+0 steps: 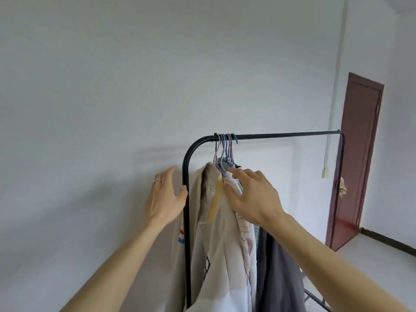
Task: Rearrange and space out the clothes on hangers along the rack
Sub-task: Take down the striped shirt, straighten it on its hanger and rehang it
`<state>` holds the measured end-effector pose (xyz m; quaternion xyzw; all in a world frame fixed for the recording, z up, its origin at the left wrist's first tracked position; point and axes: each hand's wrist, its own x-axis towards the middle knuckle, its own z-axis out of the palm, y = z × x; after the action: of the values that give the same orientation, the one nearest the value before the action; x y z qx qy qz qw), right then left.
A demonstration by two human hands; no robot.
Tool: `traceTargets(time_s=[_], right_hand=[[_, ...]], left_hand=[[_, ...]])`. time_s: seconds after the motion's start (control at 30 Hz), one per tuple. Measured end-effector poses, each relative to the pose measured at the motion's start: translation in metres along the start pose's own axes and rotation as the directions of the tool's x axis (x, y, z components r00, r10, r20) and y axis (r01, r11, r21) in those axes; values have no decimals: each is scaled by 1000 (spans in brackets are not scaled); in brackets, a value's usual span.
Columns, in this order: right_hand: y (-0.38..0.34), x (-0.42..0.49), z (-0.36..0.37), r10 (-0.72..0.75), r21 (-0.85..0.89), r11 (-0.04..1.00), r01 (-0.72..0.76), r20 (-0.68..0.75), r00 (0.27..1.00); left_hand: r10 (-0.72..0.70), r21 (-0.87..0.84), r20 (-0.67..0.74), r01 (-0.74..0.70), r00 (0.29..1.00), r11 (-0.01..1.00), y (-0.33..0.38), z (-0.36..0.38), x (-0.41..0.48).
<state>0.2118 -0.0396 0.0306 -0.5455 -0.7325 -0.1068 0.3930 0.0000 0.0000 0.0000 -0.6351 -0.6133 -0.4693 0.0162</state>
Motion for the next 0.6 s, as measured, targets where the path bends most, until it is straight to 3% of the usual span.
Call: traceTargets(time_s=[0.23, 0.37, 0.6], right_hand=[[15, 73, 41, -19, -34, 999, 30, 289, 957], [24, 100, 51, -75, -102, 988, 114, 325, 943], [57, 121, 54, -199, -65, 968, 241, 385, 901]], left_hand=[[-39, 34, 10, 38, 999, 999, 7, 31, 44], [-36, 53, -63, 39, 997, 998, 18, 55, 57], [-187, 52, -194, 201, 963, 978, 30, 80, 64]])
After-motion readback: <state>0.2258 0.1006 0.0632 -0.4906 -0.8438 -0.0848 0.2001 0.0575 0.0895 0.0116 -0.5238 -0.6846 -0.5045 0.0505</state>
